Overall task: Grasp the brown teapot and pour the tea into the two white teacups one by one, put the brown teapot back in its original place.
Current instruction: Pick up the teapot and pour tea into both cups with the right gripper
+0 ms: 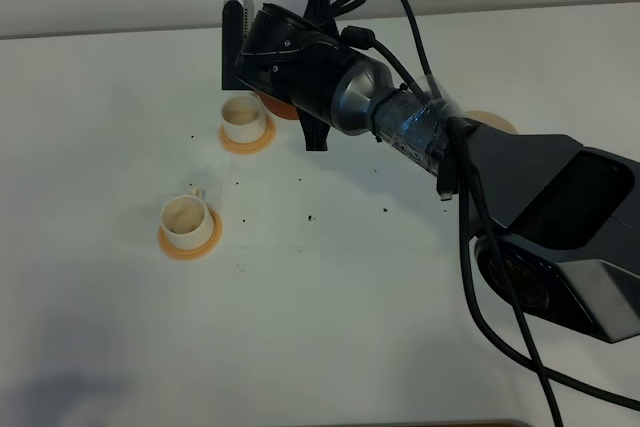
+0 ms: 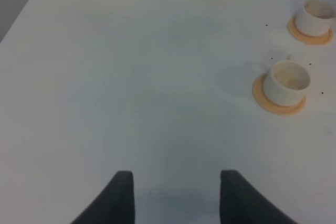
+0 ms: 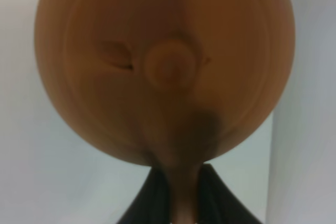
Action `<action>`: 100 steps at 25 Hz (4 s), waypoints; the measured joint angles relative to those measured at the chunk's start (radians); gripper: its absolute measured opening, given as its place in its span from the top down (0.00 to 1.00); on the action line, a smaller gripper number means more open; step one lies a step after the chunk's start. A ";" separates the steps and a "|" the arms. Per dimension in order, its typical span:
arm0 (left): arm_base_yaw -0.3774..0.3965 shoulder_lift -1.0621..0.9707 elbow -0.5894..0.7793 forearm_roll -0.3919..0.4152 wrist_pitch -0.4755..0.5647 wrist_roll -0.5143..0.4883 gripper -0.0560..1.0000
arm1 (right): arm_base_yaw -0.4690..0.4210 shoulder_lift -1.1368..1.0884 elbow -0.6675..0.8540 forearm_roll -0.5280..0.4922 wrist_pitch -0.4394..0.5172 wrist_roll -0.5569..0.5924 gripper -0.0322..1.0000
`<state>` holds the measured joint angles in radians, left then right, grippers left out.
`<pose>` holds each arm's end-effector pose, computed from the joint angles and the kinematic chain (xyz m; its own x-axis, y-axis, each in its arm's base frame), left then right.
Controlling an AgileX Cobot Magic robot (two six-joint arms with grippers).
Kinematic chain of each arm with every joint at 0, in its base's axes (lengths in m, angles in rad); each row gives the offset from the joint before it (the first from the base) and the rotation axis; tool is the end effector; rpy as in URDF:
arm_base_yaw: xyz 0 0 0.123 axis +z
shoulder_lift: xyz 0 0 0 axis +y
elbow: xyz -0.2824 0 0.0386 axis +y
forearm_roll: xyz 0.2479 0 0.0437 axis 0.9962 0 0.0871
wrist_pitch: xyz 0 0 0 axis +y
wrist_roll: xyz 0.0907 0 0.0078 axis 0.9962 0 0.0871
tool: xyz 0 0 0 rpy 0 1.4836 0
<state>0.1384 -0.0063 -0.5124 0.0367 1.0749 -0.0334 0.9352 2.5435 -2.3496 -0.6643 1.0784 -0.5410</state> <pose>-0.0082 0.0018 0.2795 -0.4447 -0.0780 -0.8923 -0.1735 0.9848 0.0004 0.3620 0.4074 0.1778 0.0814 -0.9936 0.0789 -0.7357 -0.1133 -0.6677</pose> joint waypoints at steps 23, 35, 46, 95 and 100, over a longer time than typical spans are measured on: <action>0.000 0.000 0.000 0.000 0.000 0.000 0.59 | 0.019 0.041 0.000 -0.119 -0.051 -0.047 0.88; 0.000 0.000 0.000 0.000 0.000 0.000 0.59 | 0.036 0.041 0.000 -0.184 -0.051 -0.116 0.88; 0.000 0.000 0.000 0.000 0.000 0.000 0.59 | 0.045 0.041 0.000 -0.235 -0.079 -0.159 0.88; 0.000 0.000 0.000 0.000 0.000 0.000 0.59 | 0.025 0.041 0.000 -0.341 -0.118 -0.305 0.88; 0.000 0.000 0.000 0.000 0.000 0.000 0.59 | 0.025 0.041 0.000 -0.347 -0.130 -0.305 0.88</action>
<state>0.1384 -0.0063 -0.5124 0.0367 1.0749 -0.0334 0.9606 2.5843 -2.3496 -1.0111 0.9482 -0.8459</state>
